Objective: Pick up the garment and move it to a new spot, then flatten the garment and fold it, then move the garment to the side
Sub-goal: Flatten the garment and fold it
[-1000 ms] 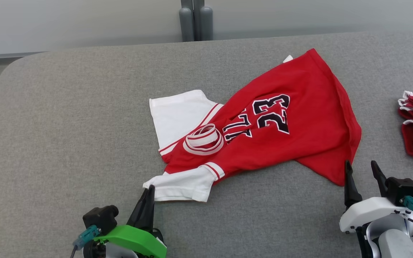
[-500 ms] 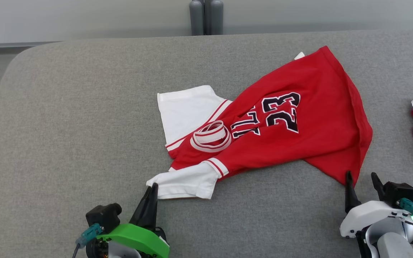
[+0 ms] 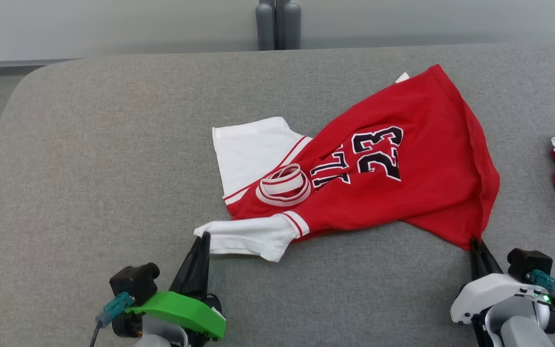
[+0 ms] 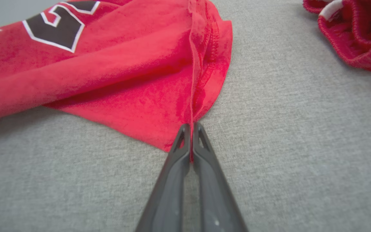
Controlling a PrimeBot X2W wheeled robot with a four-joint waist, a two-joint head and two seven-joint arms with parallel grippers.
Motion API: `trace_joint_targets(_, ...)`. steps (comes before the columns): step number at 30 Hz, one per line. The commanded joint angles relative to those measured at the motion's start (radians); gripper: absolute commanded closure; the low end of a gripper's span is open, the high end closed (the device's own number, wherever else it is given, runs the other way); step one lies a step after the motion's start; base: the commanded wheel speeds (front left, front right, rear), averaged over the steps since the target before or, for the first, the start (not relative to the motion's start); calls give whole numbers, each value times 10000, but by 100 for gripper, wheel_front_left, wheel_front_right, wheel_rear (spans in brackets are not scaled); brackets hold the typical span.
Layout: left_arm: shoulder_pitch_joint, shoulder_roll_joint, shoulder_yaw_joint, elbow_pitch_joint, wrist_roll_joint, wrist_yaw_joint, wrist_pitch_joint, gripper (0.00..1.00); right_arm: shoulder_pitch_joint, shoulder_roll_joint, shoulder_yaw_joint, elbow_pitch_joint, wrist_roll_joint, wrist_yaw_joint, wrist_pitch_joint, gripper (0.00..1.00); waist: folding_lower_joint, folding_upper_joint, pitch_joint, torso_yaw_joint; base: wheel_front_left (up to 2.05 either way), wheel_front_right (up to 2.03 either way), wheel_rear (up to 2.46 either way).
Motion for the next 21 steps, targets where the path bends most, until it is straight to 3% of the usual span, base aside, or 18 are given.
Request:
trace_joint_targets(1, -176, 43, 141, -194, 142, -22, -26, 100, -57, -33, 41, -249, 188, -18, 9, 100, 0, 0, -101, -41, 0, 0, 0)
trace_joint_targets(5, -375, 45, 430, -945, 418, -22, -27, 100, -227, -31, 160, -1401, 867, -18, 1, 100, 0, 0, -412, -107, 0, 0, 0)
trace_joint_targets(9, -894, 422, 639, -1833, 578, -22, -27, 100, -628, -32, 243, -2741, 1180, -16, -4, 100, 0, 0, -890, -214, 0, 0, 0)
trace_joint_targets(15, -2324, 1429, 707, -2597, 831, -21, -27, 100, -1763, -549, 262, -4031, 1621, -16, -4, 100, 0, 0, -1461, -359, 0, 0, 0)
trace_joint_targets(21, -4446, 2550, 1202, -2468, 927, -7, -26, 100, -3441, -1341, 610, -4697, 1840, -15, -4, 100, 0, 0, -1622, -479, 0, 0, 0)
